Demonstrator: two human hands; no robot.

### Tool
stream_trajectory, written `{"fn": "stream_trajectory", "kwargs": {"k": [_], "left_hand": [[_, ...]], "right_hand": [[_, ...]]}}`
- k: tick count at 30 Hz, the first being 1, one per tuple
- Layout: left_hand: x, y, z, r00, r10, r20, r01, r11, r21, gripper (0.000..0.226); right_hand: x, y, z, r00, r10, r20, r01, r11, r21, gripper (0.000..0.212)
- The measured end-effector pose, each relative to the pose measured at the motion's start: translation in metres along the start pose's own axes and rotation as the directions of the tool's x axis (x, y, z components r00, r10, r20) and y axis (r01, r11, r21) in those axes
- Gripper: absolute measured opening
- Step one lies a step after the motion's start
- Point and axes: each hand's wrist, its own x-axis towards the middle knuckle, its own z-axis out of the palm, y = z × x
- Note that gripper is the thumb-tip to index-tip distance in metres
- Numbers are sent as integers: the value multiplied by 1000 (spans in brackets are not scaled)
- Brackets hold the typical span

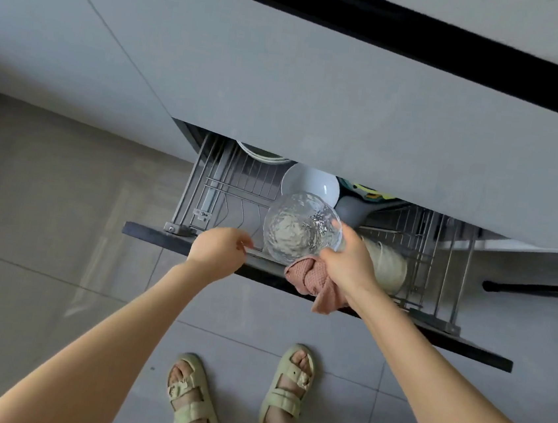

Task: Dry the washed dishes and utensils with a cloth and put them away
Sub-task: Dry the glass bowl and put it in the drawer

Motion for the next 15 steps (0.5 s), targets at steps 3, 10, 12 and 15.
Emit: {"fn": "stream_trajectory", "kwargs": {"k": [3, 10, 12, 15], "left_hand": [[5, -21, -2, 992, -39, -123, 41, 999, 20, 37], [5, -74, 6, 989, 14, -146, -6, 999, 50, 35], [8, -84, 5, 982, 3, -190, -2, 1000, 3, 35], [12, -95, 4, 965, 30, -260, -30, 1000, 4, 36]], "right_hand": [[15, -1, 32, 999, 3, 37, -3, 1000, -10, 59], [35, -9, 95, 997, 36, 75, -38, 999, 30, 50], [38, -10, 106, 998, 39, 55, -42, 997, 57, 45], [43, -13, 115, 998, 53, 17, -54, 995, 87, 42]]}}
